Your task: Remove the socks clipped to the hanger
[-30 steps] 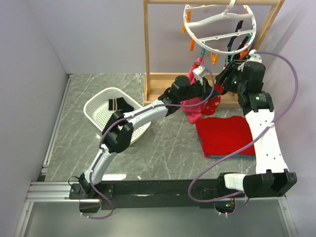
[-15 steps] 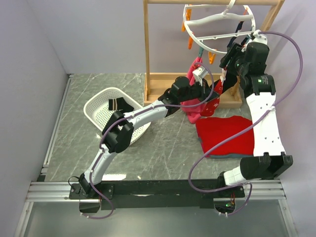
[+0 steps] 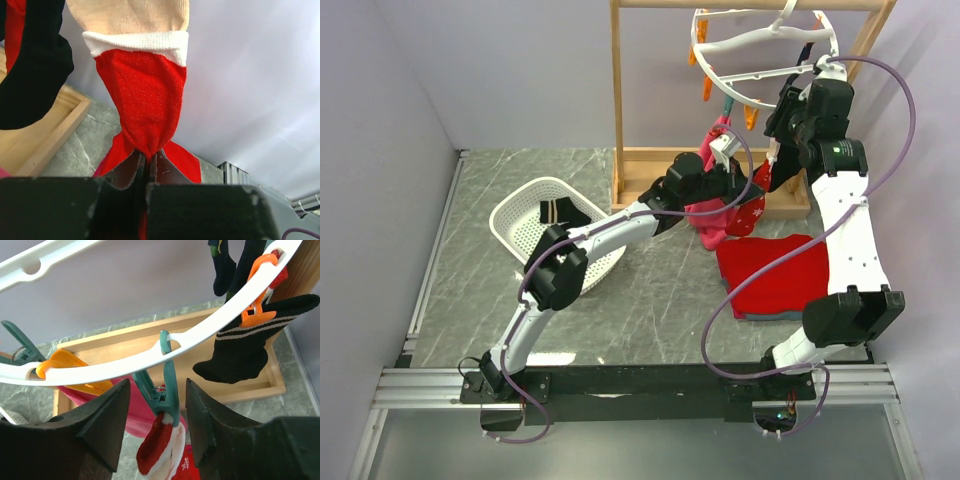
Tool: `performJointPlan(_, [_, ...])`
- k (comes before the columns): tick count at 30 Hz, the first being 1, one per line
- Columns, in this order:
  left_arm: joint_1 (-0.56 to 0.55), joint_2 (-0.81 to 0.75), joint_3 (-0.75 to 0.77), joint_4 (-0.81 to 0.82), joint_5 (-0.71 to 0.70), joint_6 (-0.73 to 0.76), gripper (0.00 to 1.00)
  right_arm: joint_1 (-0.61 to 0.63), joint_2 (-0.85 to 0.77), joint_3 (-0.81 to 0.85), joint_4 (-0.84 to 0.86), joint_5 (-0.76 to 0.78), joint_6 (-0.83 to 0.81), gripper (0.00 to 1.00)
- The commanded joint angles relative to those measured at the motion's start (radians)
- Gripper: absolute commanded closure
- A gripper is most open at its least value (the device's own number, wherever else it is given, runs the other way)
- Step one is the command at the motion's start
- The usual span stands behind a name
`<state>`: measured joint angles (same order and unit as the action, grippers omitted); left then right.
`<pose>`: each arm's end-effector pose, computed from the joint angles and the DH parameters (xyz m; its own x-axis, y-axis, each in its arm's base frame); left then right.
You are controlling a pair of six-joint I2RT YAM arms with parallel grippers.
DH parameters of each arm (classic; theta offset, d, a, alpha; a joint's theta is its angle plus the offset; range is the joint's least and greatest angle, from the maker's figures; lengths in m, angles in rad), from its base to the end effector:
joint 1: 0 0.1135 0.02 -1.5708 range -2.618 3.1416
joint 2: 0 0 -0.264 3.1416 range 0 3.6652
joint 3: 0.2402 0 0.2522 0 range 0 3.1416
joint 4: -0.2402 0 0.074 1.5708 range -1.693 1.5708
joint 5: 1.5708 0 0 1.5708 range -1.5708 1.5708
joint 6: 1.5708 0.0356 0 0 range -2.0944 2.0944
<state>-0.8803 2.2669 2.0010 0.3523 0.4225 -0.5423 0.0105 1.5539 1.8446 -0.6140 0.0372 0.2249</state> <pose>0.3374 -0.4314 0.3188 -0.4501 -0.1943 -0.8716 0.8535 0.1935 -0.4839 0.3369 0.0022 0.4703 -0.3041 0.2197 -0.9269 0.0950 0.9752 0.1999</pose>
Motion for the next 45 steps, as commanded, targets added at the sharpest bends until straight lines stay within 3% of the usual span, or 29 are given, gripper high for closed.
performJointPlan(1, [-0.003,-0.069,0.019,-0.003,0.024,0.012,0.99,-0.006,0.014,0.054,0.043,0.012,-0.033,0.49])
performJointPlan(5, [-0.003,-0.072,0.015,-0.007,0.028,0.012,0.99,-0.004,0.021,0.057,0.048,0.018,-0.03,0.6])
performJointPlan(6, [-0.003,-0.072,0.009,-0.007,0.029,0.013,0.99,-0.006,0.026,0.062,0.046,0.021,-0.029,0.71])
performJointPlan(9, [-0.002,-0.084,-0.01,-0.013,0.029,0.019,0.99,-0.006,0.043,0.082,0.022,0.044,-0.021,0.9])
performJointPlan(11, [-0.002,-0.096,-0.024,-0.013,0.029,0.019,0.99,-0.006,0.048,0.085,0.016,0.044,-0.022,0.98])
performJointPlan(20, [0.007,-0.193,-0.178,-0.03,0.053,-0.019,0.99,-0.006,0.044,0.071,0.008,0.04,-0.001,1.0])
performJointPlan(23, [0.014,-0.248,-0.247,-0.041,0.062,-0.045,0.99,-0.006,0.054,0.08,-0.016,0.053,0.025,0.77])
performJointPlan(24, [0.018,-0.26,-0.255,-0.07,0.058,-0.065,0.99,-0.006,0.061,0.093,-0.032,0.056,0.031,0.64])
performJointPlan(30, [0.052,-0.368,-0.364,-0.203,0.079,-0.113,0.99,-0.003,0.039,0.065,-0.132,0.073,0.086,0.29])
performJointPlan(32, [0.06,-0.438,-0.454,-0.208,0.076,-0.111,0.99,0.005,-0.017,-0.008,-0.127,0.09,0.103,0.27])
performJointPlan(33, [0.072,-0.466,-0.487,-0.213,0.065,-0.11,0.99,0.009,-0.038,-0.036,-0.124,0.096,0.106,0.2])
performJointPlan(36, [0.107,-0.573,-0.62,-0.225,0.018,-0.129,0.99,0.026,-0.13,-0.148,-0.105,0.131,0.128,0.18])
performJointPlan(37, [0.119,-0.601,-0.649,-0.24,0.007,-0.134,0.99,0.031,-0.153,-0.177,-0.087,0.138,0.132,0.13])
performJointPlan(38, [0.132,-0.648,-0.701,-0.255,-0.032,-0.14,0.99,0.039,-0.199,-0.233,-0.075,0.139,0.137,0.01])
performJointPlan(45, [0.268,-0.84,-0.844,-0.452,-0.324,-0.146,0.99,0.089,-0.319,-0.364,-0.009,0.167,0.119,0.0])
